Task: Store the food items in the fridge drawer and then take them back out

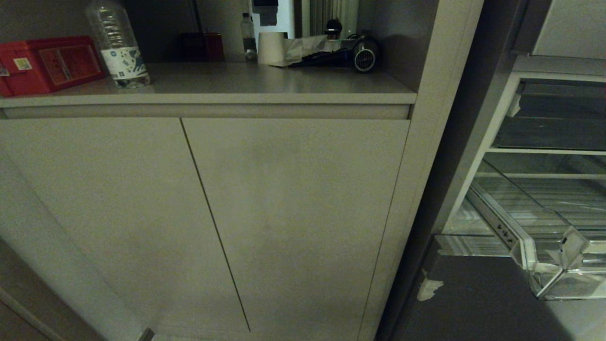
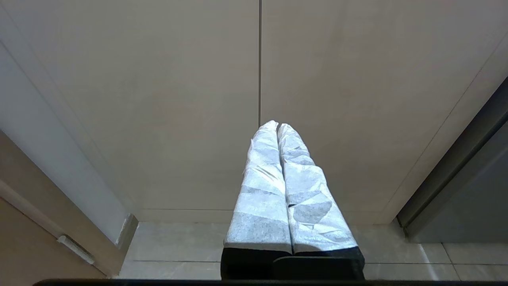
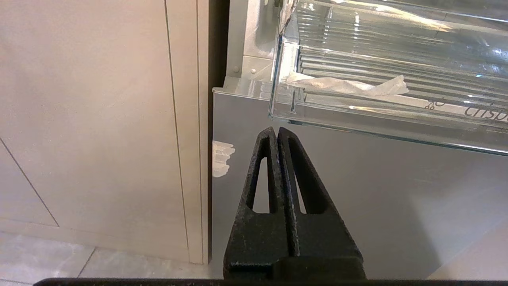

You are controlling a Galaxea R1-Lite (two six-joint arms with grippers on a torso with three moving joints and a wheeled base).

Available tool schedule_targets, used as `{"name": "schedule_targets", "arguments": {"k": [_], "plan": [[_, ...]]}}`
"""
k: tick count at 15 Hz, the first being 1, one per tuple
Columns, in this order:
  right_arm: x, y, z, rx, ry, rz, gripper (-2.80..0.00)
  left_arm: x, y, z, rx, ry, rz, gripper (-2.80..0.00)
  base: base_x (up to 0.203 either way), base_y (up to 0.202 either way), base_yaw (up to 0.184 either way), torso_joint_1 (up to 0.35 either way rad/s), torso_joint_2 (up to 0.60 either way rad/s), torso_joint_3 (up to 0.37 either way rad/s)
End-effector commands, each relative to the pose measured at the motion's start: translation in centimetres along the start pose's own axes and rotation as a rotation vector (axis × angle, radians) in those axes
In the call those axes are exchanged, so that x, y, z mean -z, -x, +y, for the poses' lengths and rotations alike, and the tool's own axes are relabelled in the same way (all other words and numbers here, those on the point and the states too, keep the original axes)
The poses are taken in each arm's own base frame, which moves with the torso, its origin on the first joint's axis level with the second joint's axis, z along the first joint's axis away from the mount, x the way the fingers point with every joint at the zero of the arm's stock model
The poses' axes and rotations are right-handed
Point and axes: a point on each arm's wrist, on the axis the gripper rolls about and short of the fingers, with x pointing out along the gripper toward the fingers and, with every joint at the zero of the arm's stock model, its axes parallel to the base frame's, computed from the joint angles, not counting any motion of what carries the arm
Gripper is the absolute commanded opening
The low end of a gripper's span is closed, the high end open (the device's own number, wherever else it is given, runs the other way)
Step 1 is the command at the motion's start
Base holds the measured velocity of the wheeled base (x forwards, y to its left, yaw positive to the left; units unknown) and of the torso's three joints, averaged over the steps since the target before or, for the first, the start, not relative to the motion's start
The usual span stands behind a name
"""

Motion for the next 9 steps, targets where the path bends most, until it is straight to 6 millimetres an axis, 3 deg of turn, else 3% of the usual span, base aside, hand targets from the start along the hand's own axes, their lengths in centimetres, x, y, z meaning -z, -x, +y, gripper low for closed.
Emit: {"name": "schedule_targets", "arguments": {"k": [1, 4, 9], "plan": [[0.88, -0.15, 0.08, -0.003, -0.002, 0.027, -2.80, 0.01, 0.00, 0.00, 0.000, 0.000, 0.001, -2.80, 0.000, 0.000, 0.000, 0.000, 0.00, 0.000], [0.86, -0.15, 0.08, -0.002, -0.019, 0.026, -2.80, 0.01, 0.00, 0.00, 0.000, 0.000, 0.001, -2.80, -0.004, 0.000, -0.019, -0.002, 0.00, 0.002], [0.87, -0.16, 0.05, 0.012, -0.047, 0.025, -2.80, 0.01, 0.00, 0.00, 0.000, -0.001, 0.001, -2.80, -0.001, 0.006, -0.158, 0.003, 0.00, 0.004]]}}
